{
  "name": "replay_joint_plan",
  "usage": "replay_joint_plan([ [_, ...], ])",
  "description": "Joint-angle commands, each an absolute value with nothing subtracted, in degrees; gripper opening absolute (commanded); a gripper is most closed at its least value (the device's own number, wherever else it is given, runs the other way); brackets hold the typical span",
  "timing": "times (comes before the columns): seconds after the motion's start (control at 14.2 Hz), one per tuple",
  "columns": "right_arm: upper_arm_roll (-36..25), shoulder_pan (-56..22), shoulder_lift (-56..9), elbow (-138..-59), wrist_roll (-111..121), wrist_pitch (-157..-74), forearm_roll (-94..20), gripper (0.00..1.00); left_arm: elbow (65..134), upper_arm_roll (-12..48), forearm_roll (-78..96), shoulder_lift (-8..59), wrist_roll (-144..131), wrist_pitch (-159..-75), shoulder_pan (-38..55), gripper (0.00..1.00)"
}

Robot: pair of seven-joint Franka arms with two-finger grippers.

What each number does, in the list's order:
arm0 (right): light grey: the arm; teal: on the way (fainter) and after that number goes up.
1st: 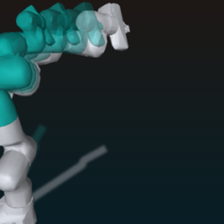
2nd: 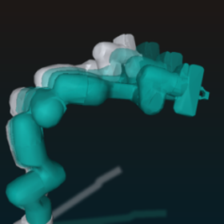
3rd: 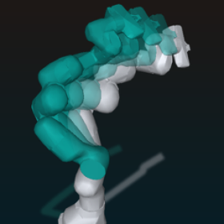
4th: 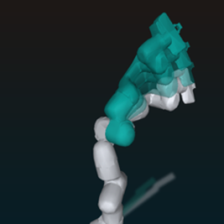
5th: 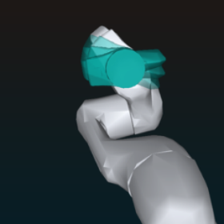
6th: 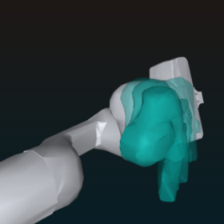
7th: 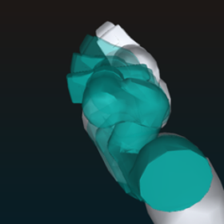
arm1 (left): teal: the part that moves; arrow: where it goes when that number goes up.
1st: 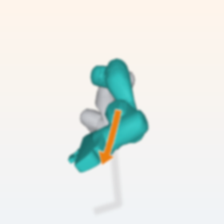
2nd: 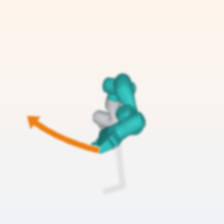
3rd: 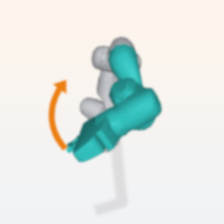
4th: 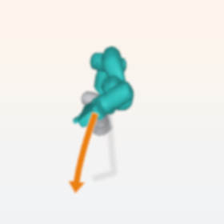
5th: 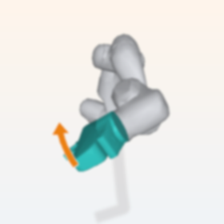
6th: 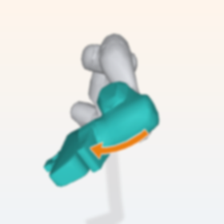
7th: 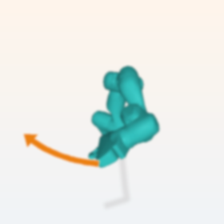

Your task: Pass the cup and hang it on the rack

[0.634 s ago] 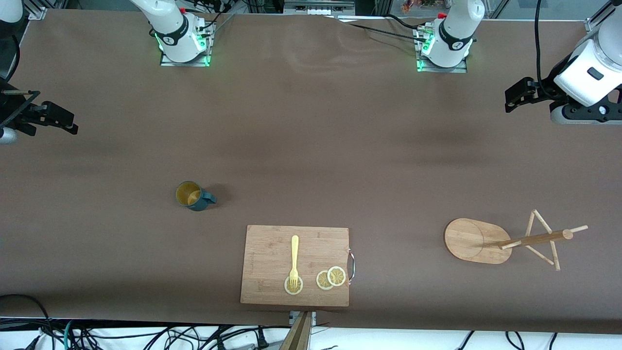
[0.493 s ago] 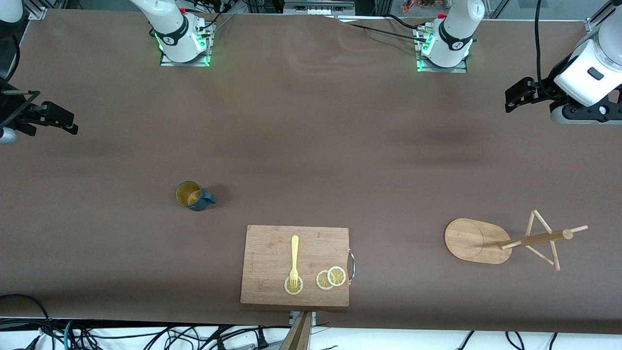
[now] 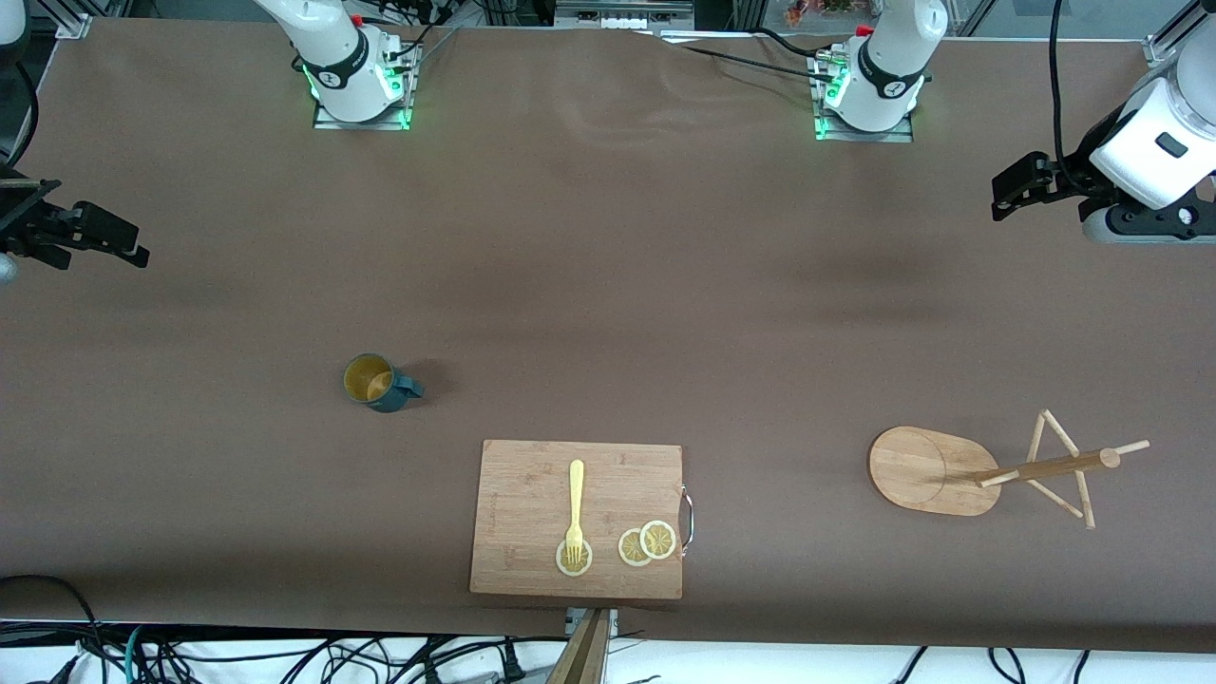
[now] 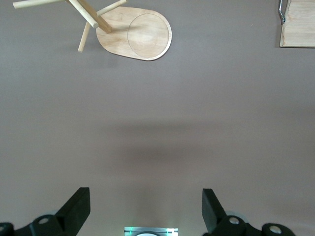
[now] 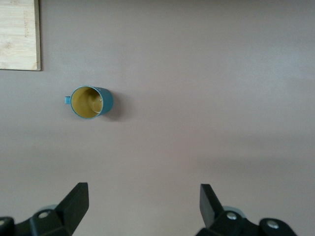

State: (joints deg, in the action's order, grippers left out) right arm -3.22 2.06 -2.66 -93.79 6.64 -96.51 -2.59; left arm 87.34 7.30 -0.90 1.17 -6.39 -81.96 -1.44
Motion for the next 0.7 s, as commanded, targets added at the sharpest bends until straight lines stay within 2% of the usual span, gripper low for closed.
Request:
replay_joint_plan([
  [0.0,-2.9,2.55,-2.02,-94.48,6.59,-97.12,-3.69,1.0,86.22,7.21,-0.53,1.32,-5.89,-80.95,-1.93,1.0],
  [0.63,-2.81,2.46,-1.85,-94.48,6.59,-96.86,-3.69,1.0,86.22,7.12,-0.44,1.41,-5.27,-81.21,-3.08,1.0],
])
